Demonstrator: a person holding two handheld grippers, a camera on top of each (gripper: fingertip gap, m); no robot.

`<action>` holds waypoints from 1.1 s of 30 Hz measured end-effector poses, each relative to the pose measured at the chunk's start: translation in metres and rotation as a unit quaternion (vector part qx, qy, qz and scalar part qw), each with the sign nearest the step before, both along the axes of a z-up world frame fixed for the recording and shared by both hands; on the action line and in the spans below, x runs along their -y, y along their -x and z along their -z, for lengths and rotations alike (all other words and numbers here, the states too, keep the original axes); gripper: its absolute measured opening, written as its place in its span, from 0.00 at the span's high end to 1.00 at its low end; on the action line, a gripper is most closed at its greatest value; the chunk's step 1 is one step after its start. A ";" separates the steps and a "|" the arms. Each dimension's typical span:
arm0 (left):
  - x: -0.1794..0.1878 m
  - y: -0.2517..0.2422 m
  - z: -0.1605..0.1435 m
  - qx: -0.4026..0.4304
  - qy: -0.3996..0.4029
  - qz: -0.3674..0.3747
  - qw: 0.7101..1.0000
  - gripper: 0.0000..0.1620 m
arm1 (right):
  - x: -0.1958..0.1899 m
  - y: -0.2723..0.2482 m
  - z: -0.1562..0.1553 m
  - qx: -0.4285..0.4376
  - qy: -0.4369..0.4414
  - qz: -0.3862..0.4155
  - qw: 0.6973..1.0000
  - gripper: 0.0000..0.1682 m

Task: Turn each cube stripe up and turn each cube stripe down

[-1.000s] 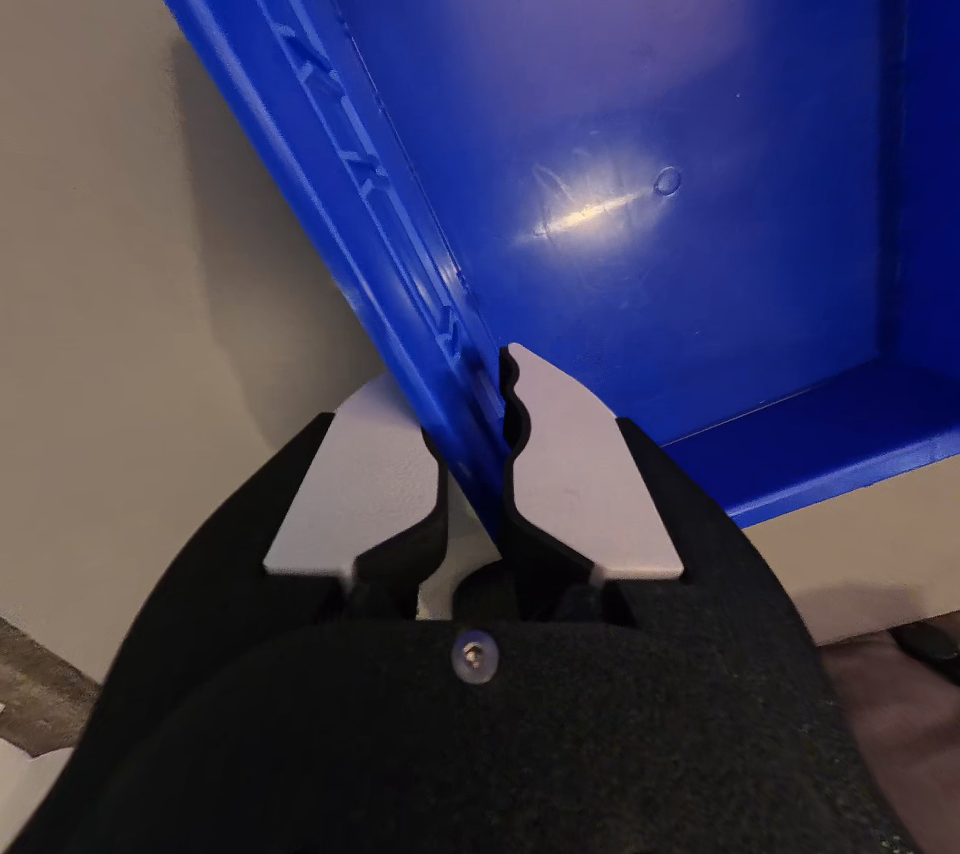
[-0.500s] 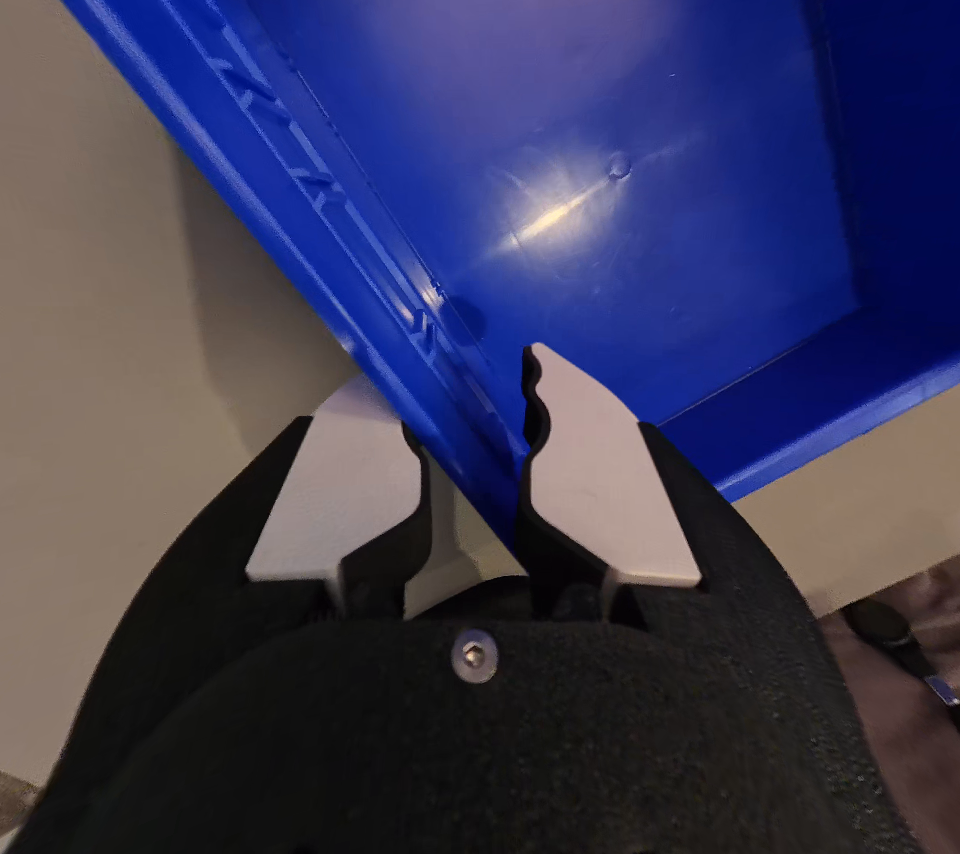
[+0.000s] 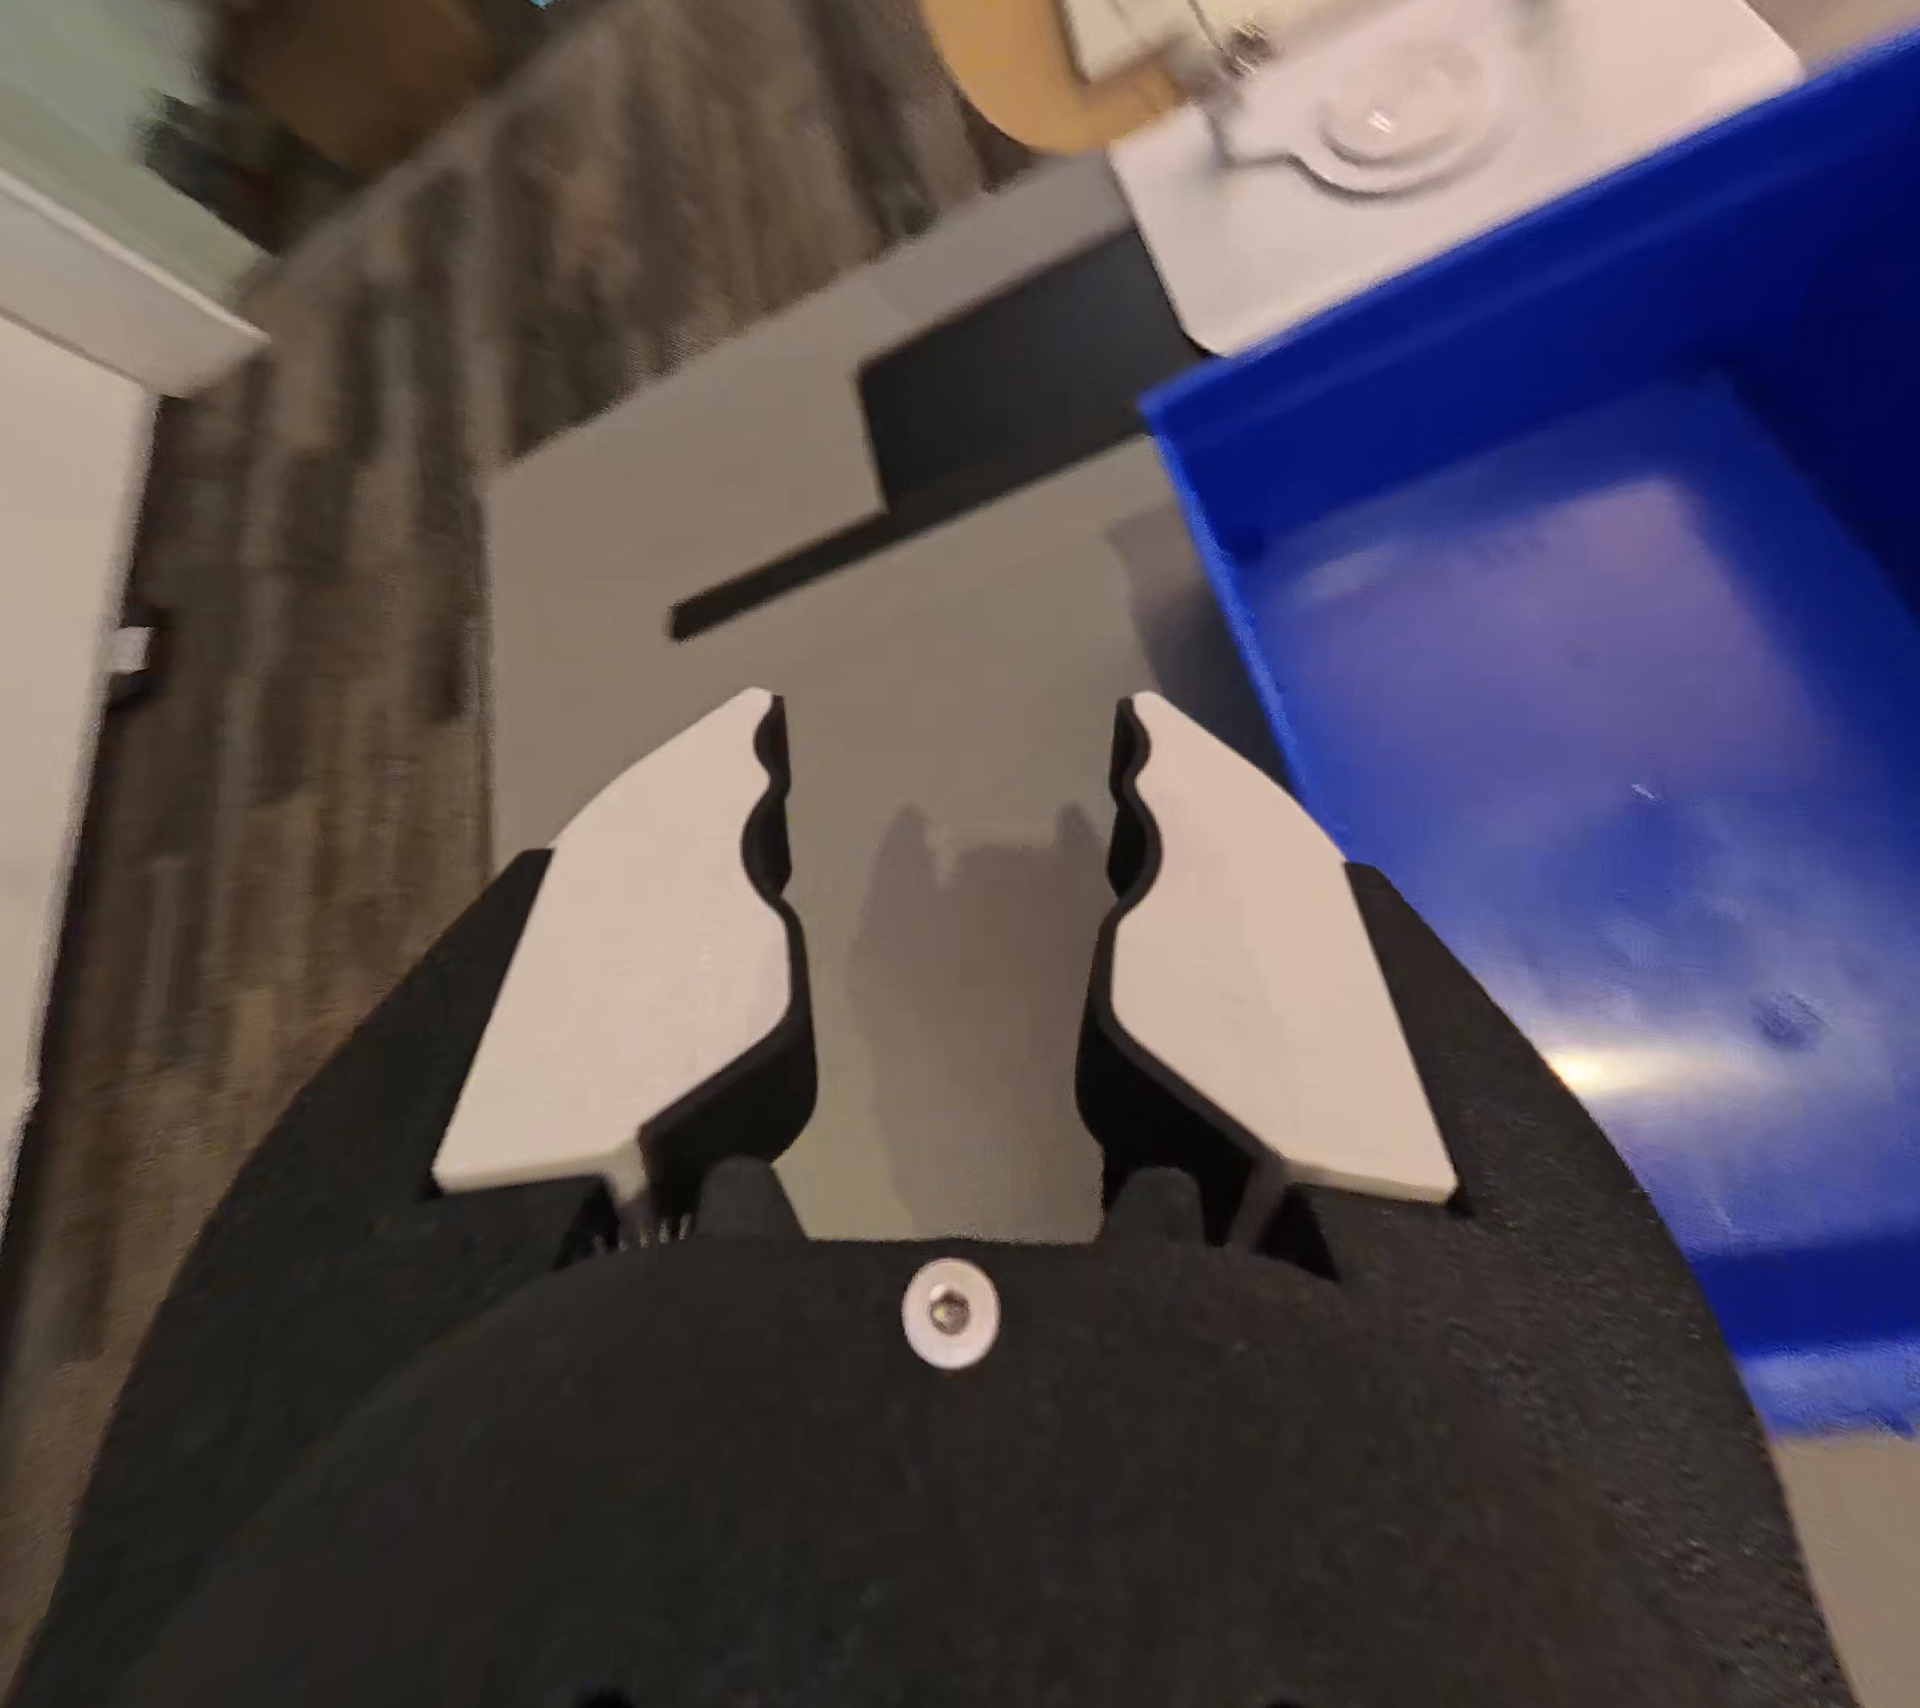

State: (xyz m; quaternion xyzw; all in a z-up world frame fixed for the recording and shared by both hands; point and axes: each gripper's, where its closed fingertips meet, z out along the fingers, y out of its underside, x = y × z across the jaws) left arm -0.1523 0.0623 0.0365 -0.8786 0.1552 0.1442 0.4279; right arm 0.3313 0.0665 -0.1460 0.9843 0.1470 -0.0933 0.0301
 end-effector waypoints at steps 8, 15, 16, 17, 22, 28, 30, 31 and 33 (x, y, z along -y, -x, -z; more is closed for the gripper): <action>0.000 0.043 -0.007 -0.054 -0.025 -0.066 0.996 0.62 | 0.012 -0.032 -0.004 -0.004 0.021 0.001 1.000 0.97; 0.005 0.060 -0.011 -0.062 -0.022 -0.087 0.994 0.61 | 0.025 -0.064 -0.022 0.003 0.018 0.014 1.000 0.97; 0.006 0.062 -0.011 -0.063 -0.022 -0.087 0.994 0.61 | 0.026 -0.066 -0.027 0.001 0.019 0.016 1.000 0.97; 0.006 0.063 -0.010 -0.062 -0.019 -0.084 0.994 0.61 | 0.027 -0.067 -0.034 -0.002 0.019 0.019 1.000 0.97; 0.010 0.069 -0.007 -0.057 -0.004 -0.080 0.995 0.59 | 0.018 -0.059 -0.084 -0.006 -0.005 0.015 1.000 0.97; 0.027 0.087 -0.012 -0.018 0.008 -0.082 0.996 0.58 | 0.000 0.002 -0.146 -0.009 -0.034 -0.024 0.999 0.97; 0.040 0.105 -0.019 0.001 0.004 -0.099 0.995 0.57 | -0.007 0.040 -0.158 -0.019 -0.043 -0.047 0.998 0.97; 0.048 0.115 -0.024 0.011 -0.005 -0.110 0.994 0.57 | -0.010 0.061 -0.163 -0.026 -0.046 -0.059 0.997 0.97; 0.065 0.134 -0.037 0.019 -0.025 -0.130 0.991 0.59 | -0.014 0.108 -0.168 -0.043 -0.049 -0.087 0.994 0.97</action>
